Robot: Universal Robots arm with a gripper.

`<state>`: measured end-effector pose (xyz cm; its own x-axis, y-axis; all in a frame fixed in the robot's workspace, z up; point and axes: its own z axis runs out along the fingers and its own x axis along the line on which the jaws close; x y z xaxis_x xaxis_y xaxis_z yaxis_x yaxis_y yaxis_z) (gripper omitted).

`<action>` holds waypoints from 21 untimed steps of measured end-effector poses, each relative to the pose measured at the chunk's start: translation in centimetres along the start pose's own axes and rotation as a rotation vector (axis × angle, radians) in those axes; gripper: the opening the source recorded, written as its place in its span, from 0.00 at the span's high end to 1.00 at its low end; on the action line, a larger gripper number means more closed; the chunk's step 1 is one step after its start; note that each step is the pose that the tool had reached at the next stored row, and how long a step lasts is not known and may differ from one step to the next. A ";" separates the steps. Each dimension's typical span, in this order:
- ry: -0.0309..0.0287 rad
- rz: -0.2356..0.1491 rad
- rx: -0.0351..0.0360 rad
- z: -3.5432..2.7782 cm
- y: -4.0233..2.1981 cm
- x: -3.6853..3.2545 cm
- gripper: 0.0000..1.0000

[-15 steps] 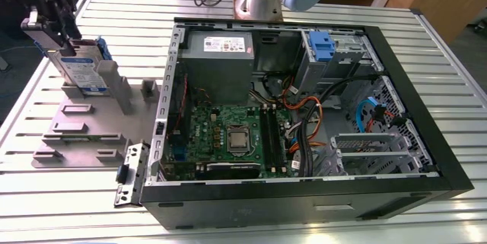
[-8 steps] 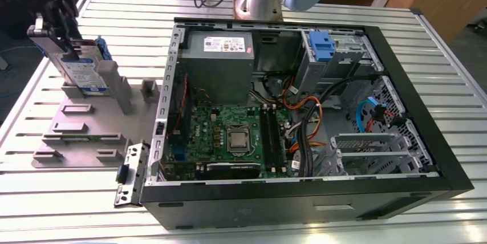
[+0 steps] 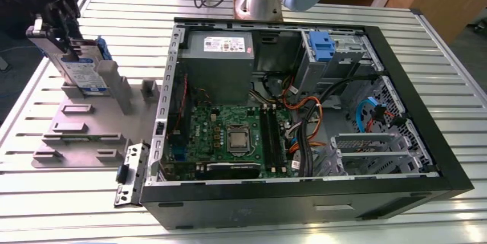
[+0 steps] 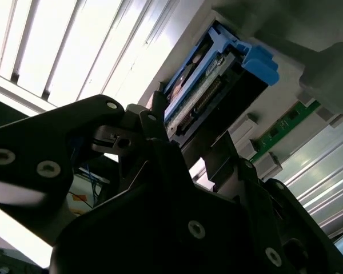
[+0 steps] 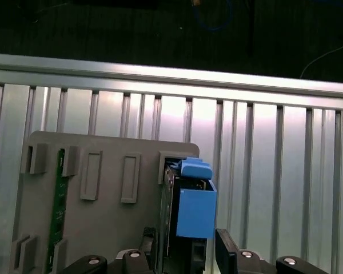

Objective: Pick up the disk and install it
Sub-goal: 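Pick up the disk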

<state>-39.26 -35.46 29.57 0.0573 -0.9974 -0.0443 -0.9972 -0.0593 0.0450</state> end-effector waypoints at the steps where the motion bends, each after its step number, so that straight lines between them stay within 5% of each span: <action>1: 0.0001 0.000 -0.0002 -0.07 0.01 0.00 0.47; 15: 0.0000 0.014 0.0006 -0.40 -0.08 -0.01 0.47; 21: -0.0006 0.014 0.0063 -0.39 -0.08 -0.01 0.47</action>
<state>-39.16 -35.46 29.96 0.0432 -0.9981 -0.0443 -0.9982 -0.0450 0.0393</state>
